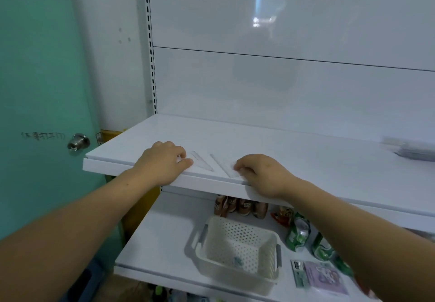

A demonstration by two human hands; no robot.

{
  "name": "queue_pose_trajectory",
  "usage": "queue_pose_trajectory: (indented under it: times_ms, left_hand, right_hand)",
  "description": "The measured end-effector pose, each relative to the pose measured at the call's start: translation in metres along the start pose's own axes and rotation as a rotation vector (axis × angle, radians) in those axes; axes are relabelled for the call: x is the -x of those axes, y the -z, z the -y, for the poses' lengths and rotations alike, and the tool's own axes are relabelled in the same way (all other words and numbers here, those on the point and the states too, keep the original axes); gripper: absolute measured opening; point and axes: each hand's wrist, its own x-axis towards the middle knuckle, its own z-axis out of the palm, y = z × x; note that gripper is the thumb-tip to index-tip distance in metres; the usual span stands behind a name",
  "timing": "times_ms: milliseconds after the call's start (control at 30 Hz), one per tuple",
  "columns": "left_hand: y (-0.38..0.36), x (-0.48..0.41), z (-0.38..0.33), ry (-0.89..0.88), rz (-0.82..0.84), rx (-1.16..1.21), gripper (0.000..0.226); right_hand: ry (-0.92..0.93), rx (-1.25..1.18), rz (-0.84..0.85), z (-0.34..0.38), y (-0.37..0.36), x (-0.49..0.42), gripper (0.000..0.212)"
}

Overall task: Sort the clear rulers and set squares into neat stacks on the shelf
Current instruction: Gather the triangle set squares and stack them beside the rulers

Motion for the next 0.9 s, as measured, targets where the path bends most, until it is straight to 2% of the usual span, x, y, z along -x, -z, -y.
queue_pose_trajectory:
  times_ms: [133, 233, 333, 467, 533, 700, 900]
  left_hand:
    - [0.0, 0.008, 0.002, -0.032, -0.029, 0.039, 0.042]
    - [0.0, 0.012, 0.004, -0.057, -0.038, 0.094, 0.042]
    - [0.001, 0.016, 0.009, -0.093, -0.027, 0.166, 0.039]
    - [0.002, 0.022, 0.014, -0.122, -0.019, 0.283, 0.028]
    - [0.002, 0.024, 0.015, -0.131, -0.009, 0.298, 0.026]
    - [0.005, 0.023, 0.011, -0.099, -0.009, 0.401, 0.021]
    - [0.008, 0.02, 0.004, -0.057, 0.105, 0.418, 0.018]
  right_hand:
    - [0.034, 0.077, -0.025, -0.001, -0.001, 0.004, 0.032]
    - [0.014, 0.127, 0.049, -0.002, 0.004, 0.004, 0.033]
    - [0.0, 0.145, 0.122, -0.004, 0.012, -0.002, 0.029]
    - [-0.062, 0.031, 0.065, -0.007, 0.017, -0.009, 0.01]
    - [-0.103, 0.025, 0.081, -0.007, 0.015, -0.008, 0.014]
    - [-0.064, 0.038, 0.042, -0.004, 0.006, 0.003, 0.027]
    - [-0.02, 0.08, -0.039, 0.001, -0.003, 0.017, 0.033]
